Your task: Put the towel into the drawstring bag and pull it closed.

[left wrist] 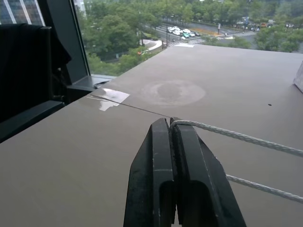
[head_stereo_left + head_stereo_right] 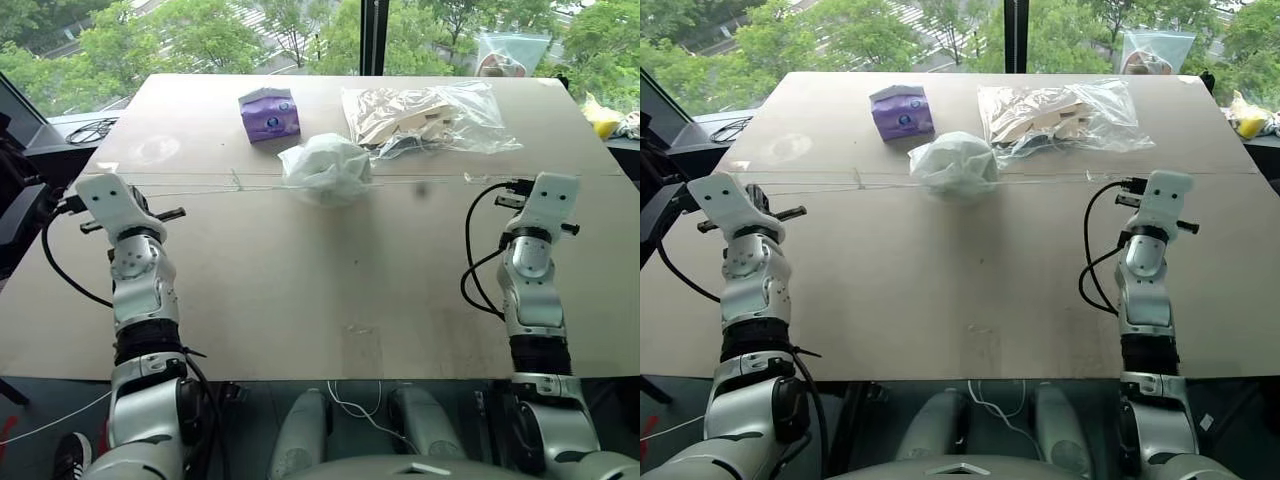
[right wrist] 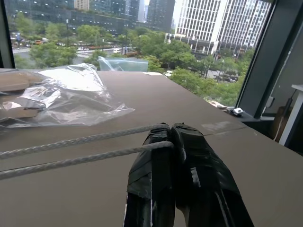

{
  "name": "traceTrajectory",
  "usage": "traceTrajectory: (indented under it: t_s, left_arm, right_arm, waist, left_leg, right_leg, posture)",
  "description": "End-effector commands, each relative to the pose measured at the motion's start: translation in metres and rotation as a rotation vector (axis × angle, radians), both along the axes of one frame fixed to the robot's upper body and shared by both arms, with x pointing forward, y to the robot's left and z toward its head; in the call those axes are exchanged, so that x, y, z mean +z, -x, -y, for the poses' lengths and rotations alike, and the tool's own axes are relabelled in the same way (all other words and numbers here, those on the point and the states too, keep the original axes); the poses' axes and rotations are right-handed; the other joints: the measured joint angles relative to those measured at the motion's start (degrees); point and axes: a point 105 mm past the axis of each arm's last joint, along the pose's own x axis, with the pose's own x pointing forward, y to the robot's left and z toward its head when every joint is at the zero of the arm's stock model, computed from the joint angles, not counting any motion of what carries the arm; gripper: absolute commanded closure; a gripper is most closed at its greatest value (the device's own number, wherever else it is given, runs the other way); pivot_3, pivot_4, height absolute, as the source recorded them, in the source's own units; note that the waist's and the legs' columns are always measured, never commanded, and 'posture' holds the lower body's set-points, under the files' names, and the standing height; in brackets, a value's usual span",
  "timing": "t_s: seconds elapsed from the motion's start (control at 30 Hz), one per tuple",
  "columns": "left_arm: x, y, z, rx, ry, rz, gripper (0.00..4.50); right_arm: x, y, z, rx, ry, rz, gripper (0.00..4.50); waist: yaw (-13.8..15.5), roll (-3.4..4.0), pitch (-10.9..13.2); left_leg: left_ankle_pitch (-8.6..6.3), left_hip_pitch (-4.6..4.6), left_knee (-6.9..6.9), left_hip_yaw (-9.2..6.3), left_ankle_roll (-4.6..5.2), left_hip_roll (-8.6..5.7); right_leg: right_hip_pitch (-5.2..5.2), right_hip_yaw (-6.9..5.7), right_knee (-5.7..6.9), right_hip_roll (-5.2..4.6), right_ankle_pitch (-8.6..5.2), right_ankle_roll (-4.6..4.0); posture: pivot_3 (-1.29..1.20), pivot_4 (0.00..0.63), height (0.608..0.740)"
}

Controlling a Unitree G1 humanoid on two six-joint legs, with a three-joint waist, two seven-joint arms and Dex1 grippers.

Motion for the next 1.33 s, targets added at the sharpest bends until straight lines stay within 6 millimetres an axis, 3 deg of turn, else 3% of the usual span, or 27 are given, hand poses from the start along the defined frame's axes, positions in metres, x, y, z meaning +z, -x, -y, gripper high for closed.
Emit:
traceTrajectory:
  t_s: [0.03,0.17,0.27,0.4,0.5,0.57,0.6,0.63,0.7,0.77,0.8,0.9,1.0,1.1,1.33]
  left_arm:
    - [0.017,0.027,-0.045,0.188,0.027,0.075,4.47]
    - [0.016,0.026,-0.045,0.193,0.028,0.078,4.47]
    - [0.011,0.014,-0.031,0.101,0.036,0.057,4.47]
    - [0.000,-0.021,0.037,-0.286,0.089,0.017,4.47]
    - [0.001,-0.031,0.091,-0.564,0.076,-0.003,4.47]
    - [-0.003,-0.028,0.132,-0.809,0.090,-0.042,4.50]
    - [-0.013,-0.013,0.165,-1.029,0.123,-0.111,4.50]
    - [-0.023,0.005,0.187,-1.194,0.137,-0.174,4.24]
    - [-0.032,0.026,0.203,-1.336,0.134,-0.237,3.57]
    - [-0.038,0.029,0.185,-1.276,0.145,-0.265,2.93]
    - [-0.042,0.028,0.170,-1.213,0.139,-0.293,2.36]
    - [-0.050,0.039,0.135,-1.167,0.150,-0.377,1.15]
    - [-0.067,0.064,0.103,-1.166,0.086,-0.525,1.15]
    - [-0.079,0.084,0.089,-1.179,-0.008,-0.624,1.15]
    - [-0.076,0.097,0.102,-1.265,-0.105,-0.569,1.15]
  right_arm:
    - [0.000,0.031,0.060,-0.272,-0.114,0.044,4.50]
    - [-0.007,0.035,0.065,-0.310,-0.179,0.042,4.50]
    - [-0.005,0.019,0.049,-0.164,-0.205,0.049,4.50]
    - [0.010,-0.010,-0.005,0.245,-0.165,0.061,4.50]
    - [0.011,-0.011,-0.063,0.679,-0.174,0.006,4.50]
    - [0.009,0.012,-0.108,1.036,-0.191,-0.047,3.88]
    - [0.000,0.030,-0.122,1.172,-0.174,-0.114,3.60]
    - [-0.009,0.041,-0.125,1.235,-0.158,-0.167,3.14]
    - [-0.018,0.050,-0.123,1.260,-0.146,-0.224,2.08]
    - [-0.031,0.061,-0.111,1.278,-0.151,-0.322,1.42]
    - [-0.037,0.069,-0.104,1.294,-0.141,-0.372,0.88]
    - [-0.043,0.076,-0.075,1.226,-0.060,-0.421,0.86]
    - [-0.046,0.085,-0.048,1.190,0.005,-0.445,0.86]
    - [-0.039,0.090,-0.041,1.203,0.029,-0.401,0.86]
    - [-0.037,0.094,-0.039,1.238,0.048,-0.351,0.86]
  waist:
    - [0.0,0.00,0.0]
    - [-0.1,0.00,0.0]
    - [-0.1,0.00,0.0]
    - [0.0,0.01,0.0]
    - [0.0,0.00,0.0]
    - [-0.1,0.00,0.0]
    - [-0.2,0.00,0.0]
    - [-0.3,0.01,0.0]
    - [-0.7,0.02,0.0]
    - [-1.1,0.02,0.0]
    - [-1.0,0.00,0.0]
    - [-0.9,-0.04,0.0]
    - [-1.3,0.01,0.0]
    - [-1.2,0.00,0.0]
    - [-0.8,0.01,0.0]
  left_leg:
    - [0.00,0.00,0.00,0.00,0.00,0.00]
    - [0.00,0.00,0.00,0.00,0.00,0.00]
    - [0.00,0.00,0.00,0.00,0.00,0.00]
    - [0.00,0.00,0.01,0.04,0.00,0.00]
    - [0.00,-0.01,0.01,0.01,0.00,-0.02]
    - [0.00,-0.02,0.01,-0.01,0.00,0.00]
    - [0.00,-0.03,-0.01,-0.03,0.00,0.00]
    - [0.00,-0.04,-0.04,-0.04,0.01,0.04]
    - [-0.01,0.00,-0.21,0.02,0.01,0.04]
    - [-0.01,0.01,-0.24,0.06,0.01,0.03]
    - [-0.01,0.03,-0.24,0.07,0.01,0.03]
    - [-0.01,0.09,-0.21,-0.08,0.01,0.12]
    - [0.00,0.27,-0.18,0.07,0.02,0.26]
    - [0.00,0.34,-0.18,0.21,0.01,0.26]
    - [-0.01,0.45,-0.22,0.82,0.01,0.30]
  right_leg:
    - [0.00,0.00,0.00,0.00,0.00,0.00]
    - [0.00,0.00,0.01,0.00,0.00,0.00]
    - [0.00,0.00,0.01,0.01,0.00,0.00]
    - [0.00,0.01,0.00,0.01,0.00,0.00]
    - [0.02,-0.01,-0.02,0.00,0.00,0.01]
    - [0.02,-0.02,-0.02,0.02,0.00,0.00]
    - [0.01,-0.02,-0.02,0.03,0.00,0.00]
    - [0.01,-0.03,-0.03,0.05,-0.01,-0.01]
    - [0.01,0.03,-0.10,0.01,-0.05,0.02]
    - [-0.02,0.05,-0.14,-0.01,-0.06,0.03]
    - [-0.02,0.06,-0.12,0.00,-0.06,0.03]
    - [-0.01,-0.06,-0.09,0.13,-0.22,0.21]
    - [0.01,0.03,-0.03,0.23,-0.34,0.01]
    - [0.04,0.12,-0.03,0.18,-0.35,0.00]
    - [0.02,0.61,-0.13,0.12,-0.35,0.03]
  posture:
    - [0.00,0.150,0.740]
    - [0.00,0.150,0.740]
    - [0.00,0.150,0.740]
    - [0.00,0.150,0.740]
    - [0.00,0.150,0.740]
    - [0.00,0.150,0.740]
    - [0.00,0.150,0.740]
    - [0.00,0.150,0.740]
    - [0.00,0.150,0.740]
    - [0.00,0.150,0.740]
    - [0.00,0.150,0.740]
    - [0.00,0.150,0.740]
    - [0.00,0.150,0.740]
    - [0.00,0.150,0.740]
    - [0.00,0.150,0.740]
